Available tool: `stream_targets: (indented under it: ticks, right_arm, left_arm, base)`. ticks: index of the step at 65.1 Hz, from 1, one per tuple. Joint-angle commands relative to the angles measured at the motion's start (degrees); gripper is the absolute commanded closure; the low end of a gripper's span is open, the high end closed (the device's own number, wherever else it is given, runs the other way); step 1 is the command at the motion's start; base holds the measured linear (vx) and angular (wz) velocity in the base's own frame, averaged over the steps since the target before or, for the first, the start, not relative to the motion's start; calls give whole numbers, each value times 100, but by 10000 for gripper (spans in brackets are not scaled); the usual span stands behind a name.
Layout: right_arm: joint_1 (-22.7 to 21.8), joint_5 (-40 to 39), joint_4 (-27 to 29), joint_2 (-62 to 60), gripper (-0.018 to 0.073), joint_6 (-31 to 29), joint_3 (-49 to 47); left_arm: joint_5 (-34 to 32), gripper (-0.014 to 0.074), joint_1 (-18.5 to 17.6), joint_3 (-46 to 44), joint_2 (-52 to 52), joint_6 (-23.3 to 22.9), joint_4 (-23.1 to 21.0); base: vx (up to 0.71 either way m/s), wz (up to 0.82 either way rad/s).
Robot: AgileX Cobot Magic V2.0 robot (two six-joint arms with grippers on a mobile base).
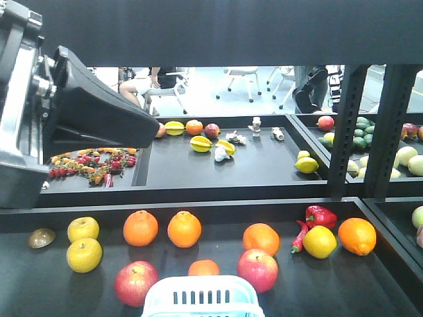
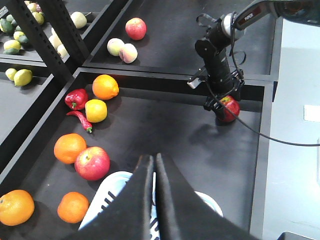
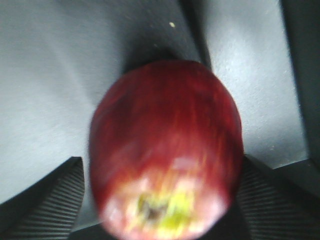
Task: Pick three apples into basket with both arms
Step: 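Close the right gripper on the third red apple and lift, then carry the apple to the basket and drop it inside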
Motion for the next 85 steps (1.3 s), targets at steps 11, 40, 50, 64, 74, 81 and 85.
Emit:
stream_targets:
  ticks: [11, 40, 50, 64, 74, 81, 85]
  right_arm:
    - [-32, -57, -134, -235, 137, 27, -121]
    - [-17, -317, -34, -683, 220, -193, -126]
    - [-17, -399, 627, -1324, 220, -748, -126]
    - [451, -235, 2784, -2398, 220, -2265, -126]
    - [1510, 170, 3787, -3067, 220, -2958, -126]
    - [2347, 389, 3947, -3409, 230, -2727, -126]
    - [2837, 363, 3907, -3575, 247, -2439, -126]
  left_arm:
    - [-200, 604, -26, -137, -113, -59, -197]
    - [-200, 604, -26, -137, -113, -59, -197]
    - [-200, 604, -26, -137, -113, -59, -197]
    - [-200, 604, -26, -137, -113, -59, -197]
    - [-200, 604, -26, -137, -113, -59, -197]
    - [-200, 604, -26, -137, -113, -59, -197]
    - [-200, 604, -26, -137, -113, -59, -197]
  base:
    - [0, 0]
    - [0, 0]
    - [0, 0]
    - [0, 0]
    - [0, 0]
    - [0, 0]
    - [0, 0]
